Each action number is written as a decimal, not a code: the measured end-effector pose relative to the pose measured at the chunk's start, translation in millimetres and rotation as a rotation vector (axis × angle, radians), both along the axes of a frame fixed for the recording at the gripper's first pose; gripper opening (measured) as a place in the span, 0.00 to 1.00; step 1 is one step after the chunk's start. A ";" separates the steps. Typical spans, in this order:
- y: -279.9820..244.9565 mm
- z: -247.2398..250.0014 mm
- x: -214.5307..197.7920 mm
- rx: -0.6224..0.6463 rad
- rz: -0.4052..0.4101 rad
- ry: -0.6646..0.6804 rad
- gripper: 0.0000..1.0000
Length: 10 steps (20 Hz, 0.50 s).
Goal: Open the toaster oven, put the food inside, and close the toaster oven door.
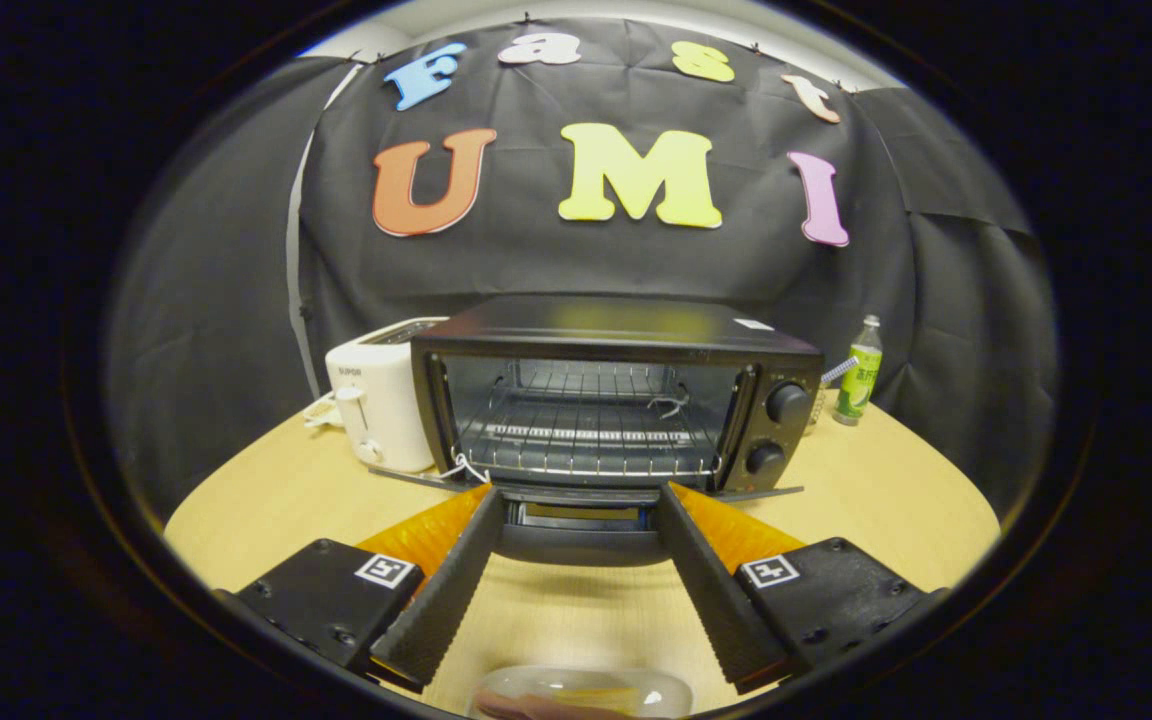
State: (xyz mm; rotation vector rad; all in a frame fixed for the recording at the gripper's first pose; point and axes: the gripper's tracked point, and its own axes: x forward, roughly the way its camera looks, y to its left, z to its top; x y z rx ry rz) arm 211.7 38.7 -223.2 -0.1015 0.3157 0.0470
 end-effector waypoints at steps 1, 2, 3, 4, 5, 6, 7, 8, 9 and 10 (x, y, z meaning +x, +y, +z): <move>-0.5 -6.8 -4.3 -0.009 -0.006 0.021 1.00; -1.3 -12.6 -8.2 -0.021 -0.009 0.045 1.00; -1.2 -18.1 -11.6 -0.025 -0.011 0.067 1.00; -1.8 -22.1 -14.2 -0.024 -0.009 0.084 1.00; -0.9 -25.1 -16.9 -0.038 -0.002 0.097 1.00; -1.0 -26.6 -18.8 -0.058 0.006 0.105 1.00; -2.5 -28.5 -18.2 -0.071 0.007 0.100 1.00; -3.5 -28.5 -17.6 -0.080 0.006 0.090 1.00; -3.4 -30.3 -18.2 -0.091 0.002 0.084 1.00; -3.4 -32.6 -18.9 -0.102 -0.003 0.088 1.00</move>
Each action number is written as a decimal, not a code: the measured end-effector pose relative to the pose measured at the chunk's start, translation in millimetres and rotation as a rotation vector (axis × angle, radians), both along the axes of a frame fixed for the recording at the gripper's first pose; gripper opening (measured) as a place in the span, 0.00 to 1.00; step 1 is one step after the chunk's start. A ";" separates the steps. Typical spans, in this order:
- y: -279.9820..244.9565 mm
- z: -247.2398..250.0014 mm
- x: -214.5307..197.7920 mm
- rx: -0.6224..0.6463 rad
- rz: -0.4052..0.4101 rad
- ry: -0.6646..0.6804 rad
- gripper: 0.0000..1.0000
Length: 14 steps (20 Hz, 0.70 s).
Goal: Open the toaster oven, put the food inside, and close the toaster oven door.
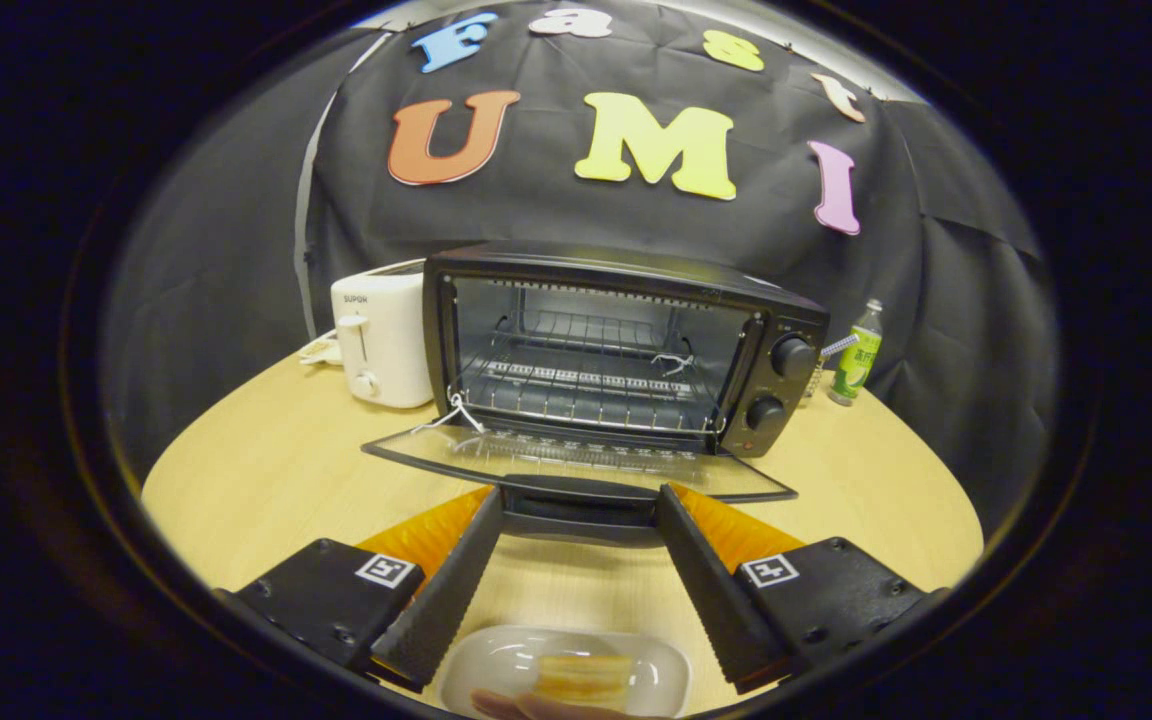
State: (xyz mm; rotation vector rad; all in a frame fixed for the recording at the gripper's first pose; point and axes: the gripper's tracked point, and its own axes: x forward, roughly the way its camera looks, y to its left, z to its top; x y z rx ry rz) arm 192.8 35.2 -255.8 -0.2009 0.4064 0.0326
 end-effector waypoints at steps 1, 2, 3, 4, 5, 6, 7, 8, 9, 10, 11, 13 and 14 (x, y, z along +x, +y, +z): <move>0.0 -3.8 -0.4 -0.008 -0.006 0.010 1.00; -0.5 -8.8 -1.6 -0.012 -0.017 0.029 1.00; -1.9 -13.5 -3.4 -0.009 -0.026 0.048 1.00; -1.0 -18.7 -5.7 -0.002 -0.034 0.071 1.00; -1.4 -25.3 -7.9 0.001 -0.039 0.100 1.00; -2.6 -31.1 -8.4 0.006 -0.041 0.126 1.00; -3.7 -40.2 -10.4 0.027 -0.046 0.162 1.00; -5.1 -50.8 -14.4 0.038 -0.058 0.210 1.00; -1.2 -44.7 -7.7 0.043 -0.047 0.165 1.00; -2.1 -45.1 -8.6 0.036 -0.046 0.177 1.00; -1.7 -44.6 -13.0 0.036 -0.041 0.173 1.00; -6.8 -51.2 -16.3 0.050 -0.061 0.208 1.00; -8.7 -54.9 -19.1 0.076 -0.059 0.229 1.00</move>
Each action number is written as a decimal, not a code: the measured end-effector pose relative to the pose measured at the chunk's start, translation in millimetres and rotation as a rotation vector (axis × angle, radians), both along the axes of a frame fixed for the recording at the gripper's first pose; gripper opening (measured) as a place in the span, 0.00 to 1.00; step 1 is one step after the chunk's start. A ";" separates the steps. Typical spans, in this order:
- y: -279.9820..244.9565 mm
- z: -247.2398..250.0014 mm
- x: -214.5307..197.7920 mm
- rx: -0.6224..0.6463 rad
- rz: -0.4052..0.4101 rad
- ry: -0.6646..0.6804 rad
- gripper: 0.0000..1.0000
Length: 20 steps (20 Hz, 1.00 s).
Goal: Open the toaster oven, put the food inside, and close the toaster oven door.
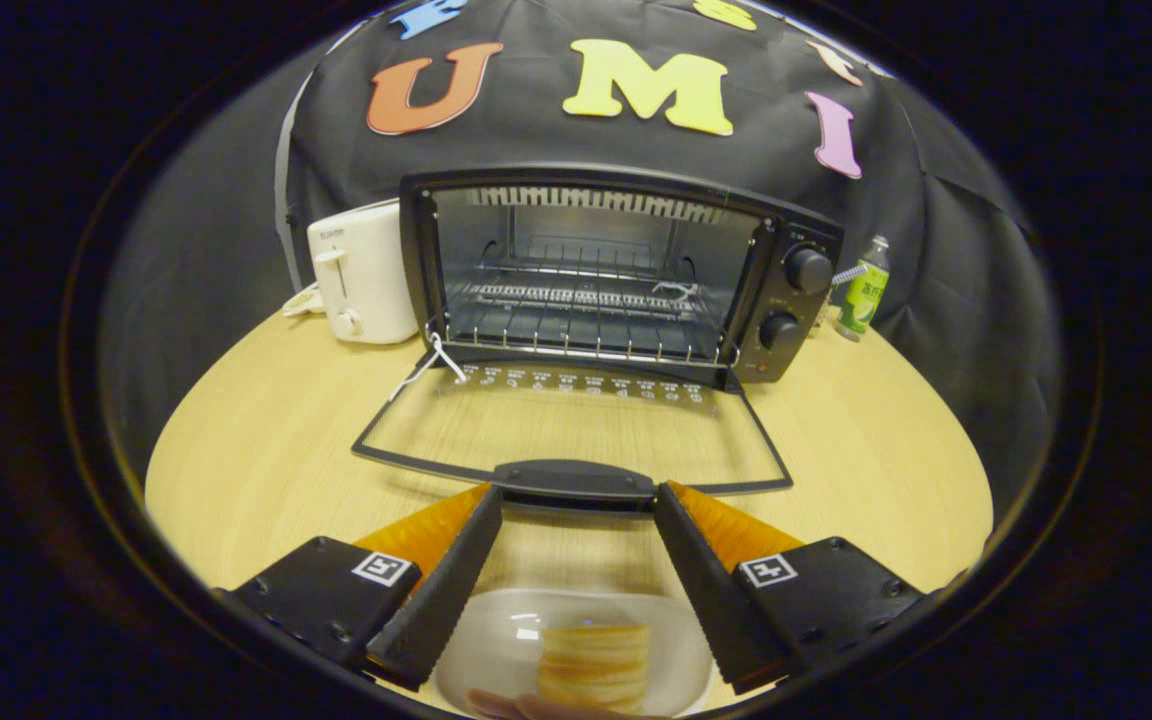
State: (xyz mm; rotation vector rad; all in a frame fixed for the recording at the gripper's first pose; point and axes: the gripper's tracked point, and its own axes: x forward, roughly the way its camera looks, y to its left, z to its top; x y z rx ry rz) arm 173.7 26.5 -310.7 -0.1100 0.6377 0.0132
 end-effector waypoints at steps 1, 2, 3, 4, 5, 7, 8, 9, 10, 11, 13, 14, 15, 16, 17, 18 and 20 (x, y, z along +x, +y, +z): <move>-1.9 1.0 -1.8 0.020 -0.004 0.003 1.00; -7.2 3.9 -5.4 0.025 -0.013 -0.003 1.00; -12.8 7.4 -9.4 0.026 -0.020 -0.008 1.00; -16.7 10.1 -12.8 0.030 -0.023 -0.011 1.00; -19.2 13.3 -18.4 0.040 -0.024 -0.017 1.00; -22.1 16.1 -33.4 0.059 -0.029 -0.032 1.00; -24.9 17.4 -41.6 0.055 -0.036 -0.049 1.00; -27.6 18.8 -50.5 0.043 -0.036 -0.078 1.00; -27.6 19.8 -57.5 0.027 -0.024 -0.104 1.00; -29.1 18.4 -64.8 0.004 -0.022 -0.128 1.00; -31.4 15.8 -77.4 -0.015 -0.028 -0.144 1.00; -28.6 14.2 -83.1 -0.008 -0.025 -0.146 1.00; -26.5 14.4 -89.2 0.005 -0.031 -0.149 1.00; -26.3 13.1 -96.5 0.021 -0.046 -0.160 1.00; -22.6 11.7 -102.6 0.034 -0.049 -0.172 1.00; -18.6 9.4 -107.4 0.041 -0.051 -0.188 1.00; -13.4 3.5 -113.0 0.030 -0.046 -0.205 1.00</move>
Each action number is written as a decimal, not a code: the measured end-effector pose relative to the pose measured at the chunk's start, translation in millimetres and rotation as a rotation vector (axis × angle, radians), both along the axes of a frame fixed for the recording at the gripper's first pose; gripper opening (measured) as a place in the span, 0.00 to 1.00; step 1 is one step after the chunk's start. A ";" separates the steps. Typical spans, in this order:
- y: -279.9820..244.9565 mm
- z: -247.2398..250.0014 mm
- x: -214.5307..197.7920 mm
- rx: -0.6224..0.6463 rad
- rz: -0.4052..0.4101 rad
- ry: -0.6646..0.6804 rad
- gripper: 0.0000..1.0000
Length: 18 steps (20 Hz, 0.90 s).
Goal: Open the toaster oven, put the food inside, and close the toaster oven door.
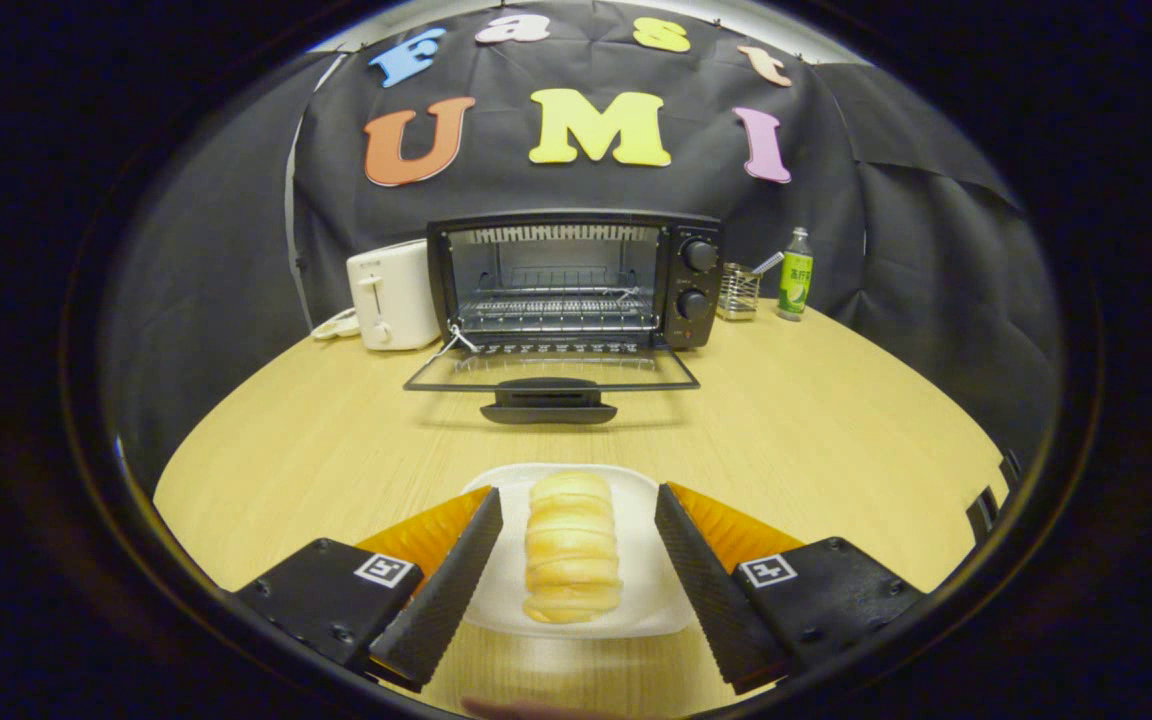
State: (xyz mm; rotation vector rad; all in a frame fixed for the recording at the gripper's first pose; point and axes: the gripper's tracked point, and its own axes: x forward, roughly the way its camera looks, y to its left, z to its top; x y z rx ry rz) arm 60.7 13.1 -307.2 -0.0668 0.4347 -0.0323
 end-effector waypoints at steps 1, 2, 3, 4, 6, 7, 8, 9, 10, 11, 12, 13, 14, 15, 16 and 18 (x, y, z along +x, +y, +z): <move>1.5 -3.6 -4.5 -0.004 -0.001 -0.003 1.00; 3.2 -7.8 -6.9 -0.005 0.001 0.000 1.00; 4.2 -10.3 -9.2 -0.004 0.002 0.004 1.00; 5.9 -11.5 -10.0 -0.004 0.004 0.007 1.00; 8.4 -14.3 -11.2 -0.007 0.012 0.010 1.00; 6.1 -14.6 -10.8 -0.009 0.004 0.007 1.00; 2.1 -15.0 -10.5 -0.006 -0.008 0.015 1.00; 0.9 -16.4 -10.7 0.002 -0.011 0.021 1.00; -1.1 -18.4 -10.2 0.006 -0.018 0.033 1.00; -3.5 -22.1 -8.7 0.015 -0.018 0.048 1.00; -3.9 -24.1 -8.0 0.027 -0.014 0.063 1.00; -3.5 -26.6 -7.7 0.038 -0.009 0.078 0.96; -2.9 -30.0 -8.3 0.050 -0.005 0.099 0.92; -2.3 -35.5 -9.5 0.067 -0.003 0.126 0.83; -1.8 -39.9 -11.0 0.077 -0.004 0.144 0.80; -0.9 -35.2 -11.5 0.080 0.005 0.131 0.77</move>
